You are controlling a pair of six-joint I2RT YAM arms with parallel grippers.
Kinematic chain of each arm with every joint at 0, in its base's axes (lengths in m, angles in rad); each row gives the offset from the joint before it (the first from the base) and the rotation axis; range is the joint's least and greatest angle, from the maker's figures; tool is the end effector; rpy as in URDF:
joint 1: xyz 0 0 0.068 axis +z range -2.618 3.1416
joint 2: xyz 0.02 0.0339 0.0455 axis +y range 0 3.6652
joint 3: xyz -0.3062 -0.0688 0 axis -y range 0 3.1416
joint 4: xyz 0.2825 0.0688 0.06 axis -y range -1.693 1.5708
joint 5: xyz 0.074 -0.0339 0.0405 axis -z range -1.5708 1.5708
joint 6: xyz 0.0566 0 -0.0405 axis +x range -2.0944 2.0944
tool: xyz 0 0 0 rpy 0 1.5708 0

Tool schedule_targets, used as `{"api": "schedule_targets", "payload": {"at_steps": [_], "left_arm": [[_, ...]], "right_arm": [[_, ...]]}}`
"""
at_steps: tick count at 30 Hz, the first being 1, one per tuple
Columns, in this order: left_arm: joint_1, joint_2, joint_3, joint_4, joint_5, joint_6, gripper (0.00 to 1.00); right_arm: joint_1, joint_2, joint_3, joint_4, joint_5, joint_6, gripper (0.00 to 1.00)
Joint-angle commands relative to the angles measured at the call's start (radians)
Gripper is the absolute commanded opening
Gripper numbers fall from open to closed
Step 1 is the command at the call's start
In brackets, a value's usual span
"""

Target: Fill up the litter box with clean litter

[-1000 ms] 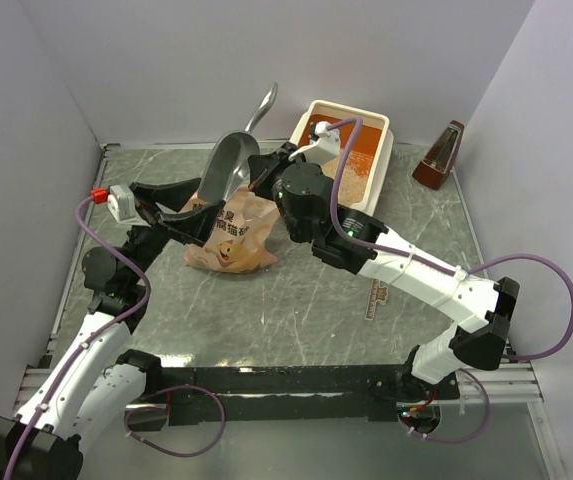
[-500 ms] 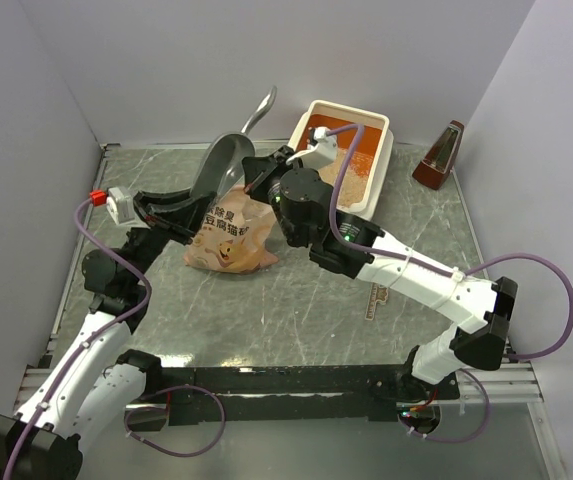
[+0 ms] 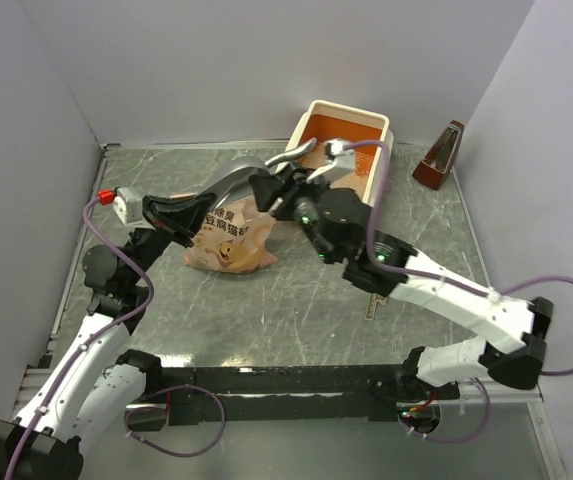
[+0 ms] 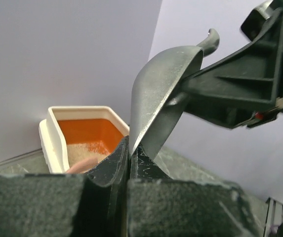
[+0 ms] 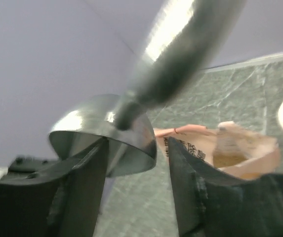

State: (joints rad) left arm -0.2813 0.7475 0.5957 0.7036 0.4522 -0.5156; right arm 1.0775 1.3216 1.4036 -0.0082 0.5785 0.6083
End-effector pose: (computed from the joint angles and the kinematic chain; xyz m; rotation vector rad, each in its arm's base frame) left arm 0.1758 -0.0765 0.4037 0.3043 1.0850 -0.9446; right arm 0.1893 0.2867 0.5021 0.1191 1.5755 0.9115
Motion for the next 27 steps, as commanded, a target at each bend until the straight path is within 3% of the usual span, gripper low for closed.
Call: {"api": "schedule_targets", "payload": {"at_steps": [1,10,14,18,27], "left_arm": [[-0.001,-0.008,0.076,-0.036,0.066,0.052,0.01],[-0.002,0.01,0.211,-0.312,0.178,0.163,0.01],[-0.009,0.056,0.34,-0.524,0.318,0.259,0.01],[-0.016,0.085,0.417,-0.682,0.385,0.345,0.01],[-0.019,0.072,0.498,-0.901,0.373,0.396,0.01]], "right_arm": [[-0.068,-0.168,-0.06,-0.068,-0.107,-0.171,0.62],[-0.126,-0.424,-0.227,-0.266,-0.217,-0.476,0.72],[-0.133,-0.534,-0.337,-0.263,-0.333,-0.522,0.76],[-0.133,-0.633,-0.4,-0.3,-0.593,-0.539,0.78],[-0.133,-0.688,-0.362,-0.452,-0.668,-0.576,0.81]]}}
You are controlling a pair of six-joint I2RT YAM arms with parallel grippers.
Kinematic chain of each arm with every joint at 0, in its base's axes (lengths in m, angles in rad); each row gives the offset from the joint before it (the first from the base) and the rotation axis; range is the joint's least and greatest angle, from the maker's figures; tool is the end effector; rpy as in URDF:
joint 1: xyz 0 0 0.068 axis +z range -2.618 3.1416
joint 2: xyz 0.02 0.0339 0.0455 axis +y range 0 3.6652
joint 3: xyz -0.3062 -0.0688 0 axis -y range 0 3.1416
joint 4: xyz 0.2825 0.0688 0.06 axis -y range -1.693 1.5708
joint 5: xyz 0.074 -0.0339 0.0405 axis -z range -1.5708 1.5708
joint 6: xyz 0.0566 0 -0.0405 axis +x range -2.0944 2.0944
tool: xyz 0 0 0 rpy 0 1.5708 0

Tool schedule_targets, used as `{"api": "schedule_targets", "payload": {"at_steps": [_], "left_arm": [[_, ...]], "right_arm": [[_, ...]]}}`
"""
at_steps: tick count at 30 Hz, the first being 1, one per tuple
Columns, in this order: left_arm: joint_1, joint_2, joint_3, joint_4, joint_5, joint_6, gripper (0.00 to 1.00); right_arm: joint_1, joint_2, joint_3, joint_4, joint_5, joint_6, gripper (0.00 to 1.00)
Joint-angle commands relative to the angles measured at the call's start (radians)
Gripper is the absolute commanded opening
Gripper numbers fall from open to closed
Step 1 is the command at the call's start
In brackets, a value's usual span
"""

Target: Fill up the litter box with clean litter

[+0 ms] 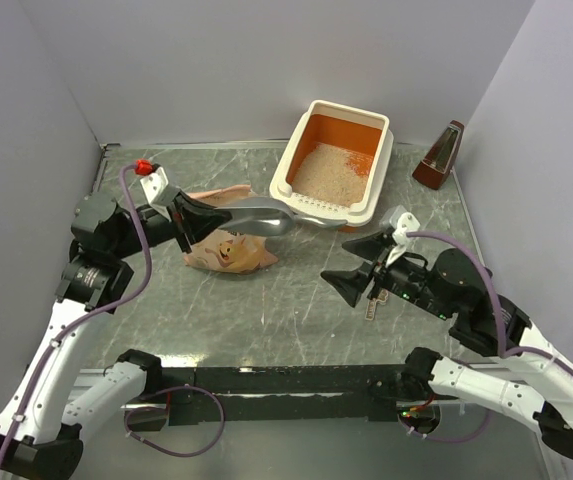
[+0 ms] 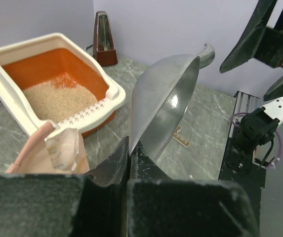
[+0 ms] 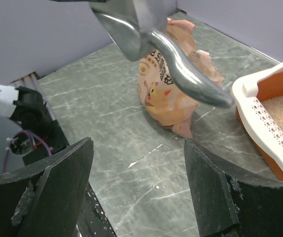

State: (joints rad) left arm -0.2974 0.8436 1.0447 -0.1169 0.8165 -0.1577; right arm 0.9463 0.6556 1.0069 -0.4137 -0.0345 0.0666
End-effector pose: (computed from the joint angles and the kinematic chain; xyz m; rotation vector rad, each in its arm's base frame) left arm 0.1730 -0.0962 0.4669 0.7772 1.3904 -0.9611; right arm 0.0874 0.1246 0.4456 -0.7464 1.5215 0.7978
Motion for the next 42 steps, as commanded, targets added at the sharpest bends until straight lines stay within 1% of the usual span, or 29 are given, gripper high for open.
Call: {"api": "schedule_targets", "payload": {"at_steps": [1,6,12,13,16,20,24,26,35,37,40,42], "left_arm": [[-0.003,-0.028,0.049,-0.093,0.015,0.041,0.01],[-0.003,-0.07,0.041,-0.154,0.033,0.066,0.01],[-0.005,-0.107,0.029,-0.188,0.052,0.092,0.01],[-0.003,-0.11,0.032,-0.194,0.055,0.102,0.01],[-0.003,-0.121,0.035,-0.213,0.072,0.113,0.01],[-0.003,-0.138,0.029,-0.222,0.081,0.121,0.01],[-0.003,-0.141,0.02,-0.211,0.102,0.118,0.01],[-0.003,-0.141,0.017,-0.211,0.105,0.116,0.01],[-0.003,-0.146,0.012,-0.188,0.15,0.103,0.01],[-0.003,-0.146,0.012,-0.178,0.161,0.09,0.01],[-0.003,-0.143,0.015,-0.159,0.179,0.072,0.01],[-0.003,-0.14,0.018,-0.155,0.182,0.064,0.01]], "right_arm": [[0.0,-0.028,0.027,-0.043,-0.044,-0.037,0.81],[0.0,-0.043,-0.008,-0.036,-0.018,-0.04,0.81],[0.0,-0.033,0.005,-0.069,0.031,-0.059,0.81],[0.0,-0.031,0.007,-0.066,0.068,-0.059,0.81],[-0.001,-0.034,0.01,-0.05,0.074,-0.087,0.82],[-0.001,-0.008,0.021,-0.01,0.039,-0.099,0.84],[0.0,0.035,0.027,0.015,-0.028,-0.114,0.88],[-0.001,0.048,0.021,0.033,-0.088,-0.117,0.89],[-0.003,0.038,-0.05,0.18,-0.264,-0.102,0.89],[-0.001,0.036,-0.065,0.205,-0.272,-0.077,0.89],[-0.004,0.009,-0.128,0.309,-0.268,-0.036,0.89],[-0.009,-0.005,-0.148,0.346,-0.275,-0.014,0.89]]}}
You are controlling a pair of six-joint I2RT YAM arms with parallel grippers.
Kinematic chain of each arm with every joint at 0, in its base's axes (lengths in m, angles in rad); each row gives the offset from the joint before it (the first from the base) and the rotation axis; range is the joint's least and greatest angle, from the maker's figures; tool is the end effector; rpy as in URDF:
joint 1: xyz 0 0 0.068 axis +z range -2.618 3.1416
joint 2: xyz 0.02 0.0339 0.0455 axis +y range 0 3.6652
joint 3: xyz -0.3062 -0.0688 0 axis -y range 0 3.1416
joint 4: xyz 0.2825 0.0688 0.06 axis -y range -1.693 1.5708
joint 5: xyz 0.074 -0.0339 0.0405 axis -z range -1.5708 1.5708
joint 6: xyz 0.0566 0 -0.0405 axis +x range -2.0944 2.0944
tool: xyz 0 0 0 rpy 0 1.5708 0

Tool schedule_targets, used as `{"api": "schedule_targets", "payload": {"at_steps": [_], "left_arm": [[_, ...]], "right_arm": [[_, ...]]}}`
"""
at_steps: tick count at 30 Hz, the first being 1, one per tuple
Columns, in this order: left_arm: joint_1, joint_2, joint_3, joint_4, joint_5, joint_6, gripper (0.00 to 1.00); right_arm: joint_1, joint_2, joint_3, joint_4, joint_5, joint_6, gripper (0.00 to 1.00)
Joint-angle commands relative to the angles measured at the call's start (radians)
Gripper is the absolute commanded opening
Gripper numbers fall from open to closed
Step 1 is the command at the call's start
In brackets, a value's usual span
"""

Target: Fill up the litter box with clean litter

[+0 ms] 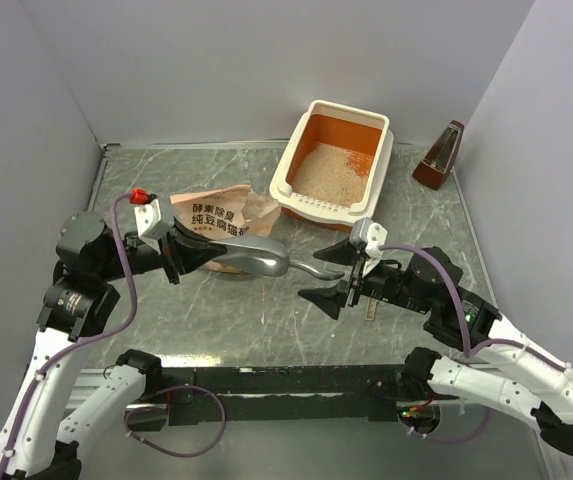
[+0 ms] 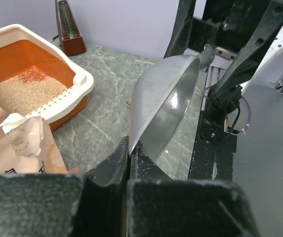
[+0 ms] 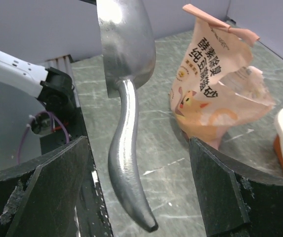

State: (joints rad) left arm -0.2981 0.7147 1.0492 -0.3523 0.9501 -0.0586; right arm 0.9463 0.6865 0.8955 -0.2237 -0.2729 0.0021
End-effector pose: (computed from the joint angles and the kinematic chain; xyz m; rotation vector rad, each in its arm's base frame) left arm 0.1230 -0.0859 0.4617 0.9305 1.3970 -1.0194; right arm 0.0903 0.1513 0.4230 -0.9511 1.3707 0.9459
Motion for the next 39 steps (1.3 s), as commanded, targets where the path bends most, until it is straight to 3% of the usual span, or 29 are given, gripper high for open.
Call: {"api": "schedule_targets", "payload": {"at_steps": [1,8,19,30,39], "left_arm": [[-0.003,-0.006,0.015,0.082,0.049,-0.037,0.01],[-0.003,0.008,0.017,0.101,0.065,-0.061,0.01],[-0.003,0.043,0.015,0.142,0.056,-0.115,0.01],[-0.003,0.055,0.009,0.164,0.058,-0.139,0.01],[-0.003,0.051,0.005,0.153,0.059,-0.127,0.01]], "right_arm": [[-0.017,-0.042,-0.049,0.176,-0.041,0.056,0.88],[-0.078,-0.076,-0.105,0.289,-0.133,0.12,0.86],[-0.121,-0.111,-0.165,0.414,-0.27,0.182,0.72],[-0.129,-0.061,-0.153,0.455,-0.29,0.197,0.64],[-0.13,-0.047,-0.155,0.471,-0.281,0.199,0.51]]}}
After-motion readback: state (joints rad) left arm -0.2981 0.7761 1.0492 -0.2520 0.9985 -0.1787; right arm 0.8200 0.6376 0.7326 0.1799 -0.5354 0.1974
